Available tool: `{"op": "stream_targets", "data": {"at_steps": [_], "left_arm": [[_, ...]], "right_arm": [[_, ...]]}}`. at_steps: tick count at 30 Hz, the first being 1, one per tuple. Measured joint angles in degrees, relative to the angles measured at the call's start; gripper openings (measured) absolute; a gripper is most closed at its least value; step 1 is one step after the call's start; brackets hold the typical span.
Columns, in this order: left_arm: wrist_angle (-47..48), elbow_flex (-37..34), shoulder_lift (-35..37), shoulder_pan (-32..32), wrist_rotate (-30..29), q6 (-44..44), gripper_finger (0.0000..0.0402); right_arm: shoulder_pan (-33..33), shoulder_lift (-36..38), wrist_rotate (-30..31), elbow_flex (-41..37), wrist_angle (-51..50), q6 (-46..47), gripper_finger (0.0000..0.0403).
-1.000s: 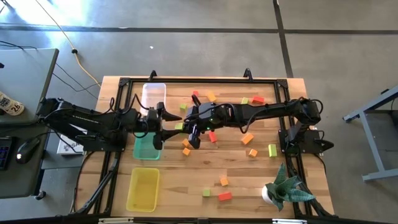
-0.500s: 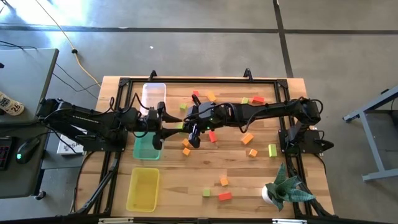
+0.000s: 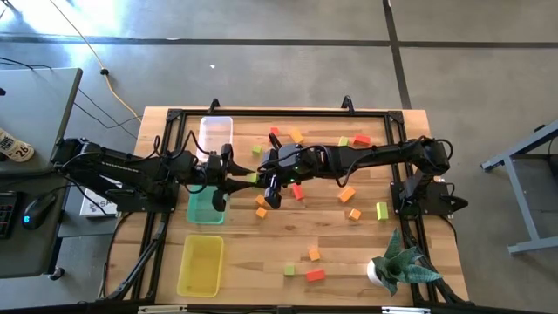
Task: Sort & place blocks by color
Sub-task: Put the green arch block into the transparent bin
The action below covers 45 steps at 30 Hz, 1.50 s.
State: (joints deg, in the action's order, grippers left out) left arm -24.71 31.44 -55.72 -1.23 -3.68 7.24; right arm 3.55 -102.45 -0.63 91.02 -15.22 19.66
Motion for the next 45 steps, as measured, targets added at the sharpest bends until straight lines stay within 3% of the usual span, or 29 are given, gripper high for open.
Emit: {"op": "stream_targets", "data": {"at_steps": [6, 18, 26, 37, 45], "left_arm": [[0.94, 0.00, 0.02, 0.02, 0.04, -1.78, 0.0100], [7.99, -0.02, 0.02, -0.50, -2.88, -7.85, 0.0100], [19.39, -0.04, 0.33, -5.84, -7.30, -9.98, 0.0100], [33.16, -0.04, 2.45, -16.21, -7.48, -8.96, 0.0100], [46.31, 4.49, 2.25, -24.57, -9.05, -11.06, 0.0100]], "right_arm": [[-0.02, -0.07, 0.26, 0.00, -0.46, -0.34, 0.0061], [-0.21, -0.07, 2.11, 0.00, -5.19, 1.36, 0.0184], [-0.86, -0.07, 3.30, 0.00, -8.99, 3.91, 0.0190], [-2.72, -0.04, 5.12, 0.00, -12.47, 3.89, 0.0190], [-6.86, -0.03, 4.57, 0.00, -13.29, 3.91, 0.0190]]}}
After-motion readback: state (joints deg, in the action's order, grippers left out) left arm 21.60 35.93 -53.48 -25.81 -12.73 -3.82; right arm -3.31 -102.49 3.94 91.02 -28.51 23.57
